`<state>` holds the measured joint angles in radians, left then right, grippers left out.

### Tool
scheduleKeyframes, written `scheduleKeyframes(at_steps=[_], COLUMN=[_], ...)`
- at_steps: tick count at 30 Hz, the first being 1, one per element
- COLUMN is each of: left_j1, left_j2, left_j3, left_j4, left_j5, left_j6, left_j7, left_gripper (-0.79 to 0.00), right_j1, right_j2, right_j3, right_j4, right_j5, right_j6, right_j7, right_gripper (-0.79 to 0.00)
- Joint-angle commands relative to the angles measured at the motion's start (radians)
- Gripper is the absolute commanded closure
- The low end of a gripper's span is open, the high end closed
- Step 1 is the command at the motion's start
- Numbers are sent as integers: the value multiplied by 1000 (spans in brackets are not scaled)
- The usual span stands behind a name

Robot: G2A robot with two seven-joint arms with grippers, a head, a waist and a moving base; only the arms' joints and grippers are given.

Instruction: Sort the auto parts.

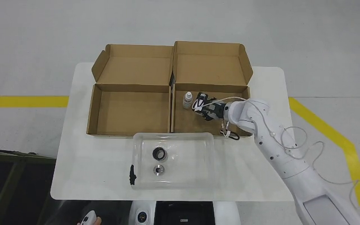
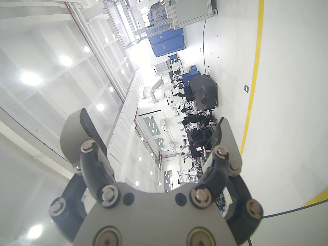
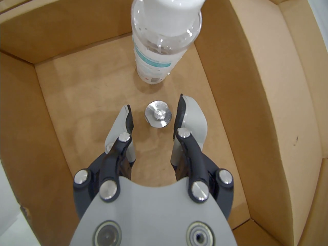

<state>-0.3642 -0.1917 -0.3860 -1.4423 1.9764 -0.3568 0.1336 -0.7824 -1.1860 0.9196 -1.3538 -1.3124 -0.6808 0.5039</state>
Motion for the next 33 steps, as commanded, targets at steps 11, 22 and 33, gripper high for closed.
scheduleKeyframes(at_steps=[11, 22, 33], left_j1=[0, 0, 0], left_j2=[0, 0, 0], left_j3=[0, 0, 0], left_j4=[0, 0, 0], left_j5=[0, 0, 0], left_j6=[0, 0, 0], left_j7=[0, 0, 0], left_gripper=[-785, -785, -785], right_j1=[-81, -278, -452], right_j2=[33, 68, 87], right_j3=[114, 216, 223], right_j4=[-180, -444, -635], right_j5=[16, 49, -10], right_j6=[-19, -45, -71], right_j7=[19, 1, -86], right_gripper=[-382, -413, -422])
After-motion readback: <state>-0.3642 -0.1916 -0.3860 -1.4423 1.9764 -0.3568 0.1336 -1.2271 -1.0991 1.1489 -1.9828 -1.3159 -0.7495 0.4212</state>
